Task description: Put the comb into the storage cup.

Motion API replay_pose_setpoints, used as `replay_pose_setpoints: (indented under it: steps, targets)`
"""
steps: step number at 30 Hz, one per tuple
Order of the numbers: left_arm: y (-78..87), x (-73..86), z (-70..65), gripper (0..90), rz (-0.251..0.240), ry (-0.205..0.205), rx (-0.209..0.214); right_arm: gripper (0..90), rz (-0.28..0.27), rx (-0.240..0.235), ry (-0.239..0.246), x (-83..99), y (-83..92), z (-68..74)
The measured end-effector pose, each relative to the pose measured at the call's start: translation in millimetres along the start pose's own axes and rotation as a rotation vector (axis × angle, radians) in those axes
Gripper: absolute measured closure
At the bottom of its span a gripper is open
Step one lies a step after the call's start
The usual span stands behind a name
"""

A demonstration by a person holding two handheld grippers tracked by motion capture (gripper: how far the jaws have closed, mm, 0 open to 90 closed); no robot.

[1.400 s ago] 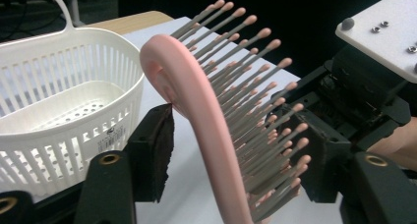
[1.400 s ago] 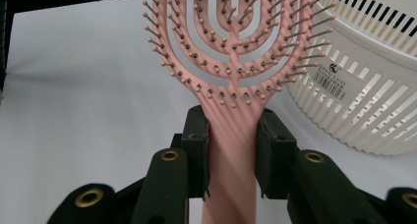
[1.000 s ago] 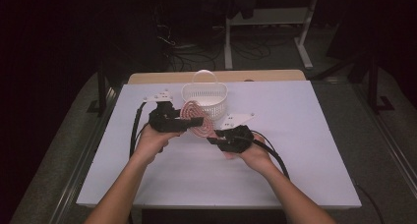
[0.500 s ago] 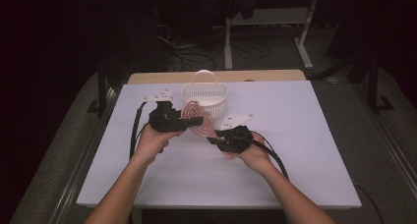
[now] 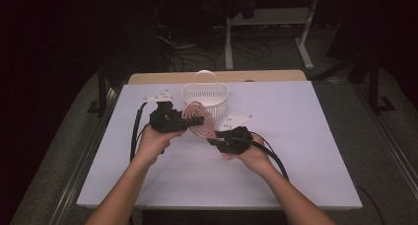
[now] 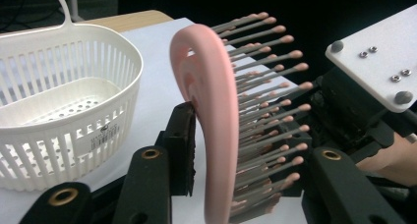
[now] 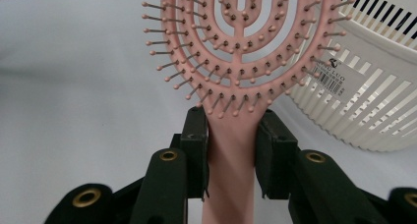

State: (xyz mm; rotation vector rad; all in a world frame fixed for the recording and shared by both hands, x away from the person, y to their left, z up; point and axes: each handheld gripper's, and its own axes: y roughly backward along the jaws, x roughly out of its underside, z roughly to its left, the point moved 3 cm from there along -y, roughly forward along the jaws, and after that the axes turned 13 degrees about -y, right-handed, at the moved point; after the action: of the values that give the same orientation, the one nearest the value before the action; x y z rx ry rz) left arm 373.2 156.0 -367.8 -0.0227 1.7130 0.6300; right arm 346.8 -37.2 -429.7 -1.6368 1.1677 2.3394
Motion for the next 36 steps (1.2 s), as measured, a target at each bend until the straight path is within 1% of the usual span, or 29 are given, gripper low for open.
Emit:
replay_pose_setpoints:
  steps: [2,4,10,12,14,18,25,31,33,36]
  targets:
    - [0.0,-0.6,-0.9,63.7,-0.011,0.004,0.008,67.5,0.002,-0.002,0.001,0.1,-0.2,0.0]
    - [-0.4,-1.0,-1.8,63.7,-0.009,-0.002,0.006,67.5,0.005,-0.002,0.002,0.5,-0.8,0.0]
    - [0.6,-1.8,-1.8,63.9,-0.018,-0.004,0.0,67.3,0.002,-0.002,0.003,0.0,-0.5,0.3]
    - [0.6,-2.0,-2.2,64.0,-0.018,-0.007,-0.008,65.1,-0.001,-0.004,0.002,-0.2,-0.3,0.5]
    - [1.1,-2.0,-1.8,64.0,-0.017,-0.01,-0.014,61.0,-0.004,-0.004,-0.002,-0.5,-0.1,0.4]
    - [3.2,-2.9,-0.8,64.2,-0.029,-0.008,-0.019,54.9,-0.018,-0.006,-0.017,-1.7,1.4,-1.1]
    - [9.1,-3.5,3.5,64.3,-0.046,-0.004,-0.038,44.8,-0.028,-0.026,-0.054,-3.0,4.6,-4.8]
    - [15.6,-3.1,9.2,64.4,-0.054,0.004,-0.056,39.3,-0.019,-0.042,-0.067,-2.5,8.5,-6.3]
    - [17.4,-3.1,10.7,64.3,-0.057,0.007,-0.061,38.1,-0.008,-0.046,-0.073,-1.4,9.6,-7.3]
    - [19.7,-3.3,12.1,64.3,-0.064,0.011,-0.067,36.4,0.001,-0.041,-0.072,0.6,11.6,-8.6]
